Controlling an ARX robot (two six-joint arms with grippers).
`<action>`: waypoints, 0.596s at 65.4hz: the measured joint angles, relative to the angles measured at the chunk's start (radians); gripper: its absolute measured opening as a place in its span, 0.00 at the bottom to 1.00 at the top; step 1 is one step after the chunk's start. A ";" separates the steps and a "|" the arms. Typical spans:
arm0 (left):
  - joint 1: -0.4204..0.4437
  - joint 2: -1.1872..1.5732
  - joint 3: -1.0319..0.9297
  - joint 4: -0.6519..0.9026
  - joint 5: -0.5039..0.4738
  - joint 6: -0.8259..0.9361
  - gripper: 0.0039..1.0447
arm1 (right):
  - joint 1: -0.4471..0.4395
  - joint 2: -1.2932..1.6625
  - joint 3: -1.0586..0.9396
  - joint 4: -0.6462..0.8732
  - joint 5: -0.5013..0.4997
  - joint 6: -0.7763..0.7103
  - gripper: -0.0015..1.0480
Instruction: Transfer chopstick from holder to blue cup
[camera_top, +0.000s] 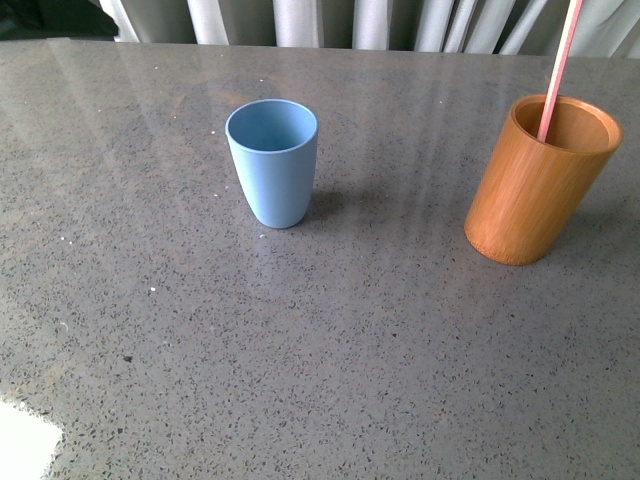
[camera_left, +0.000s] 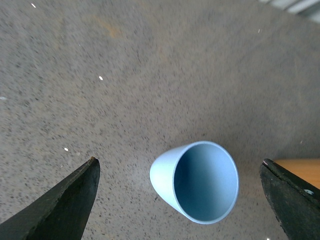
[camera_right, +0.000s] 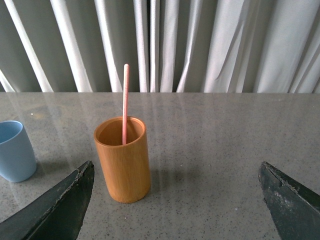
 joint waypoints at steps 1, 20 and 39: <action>0.007 -0.018 -0.018 0.022 0.000 -0.002 0.92 | 0.000 0.000 0.000 0.000 0.000 0.000 0.91; 0.044 -0.198 -0.384 0.729 -0.327 0.209 0.70 | 0.000 0.000 0.000 0.000 -0.002 0.000 0.91; 0.118 -0.426 -0.790 1.034 -0.304 0.367 0.15 | 0.000 0.000 0.000 0.000 -0.002 0.000 0.91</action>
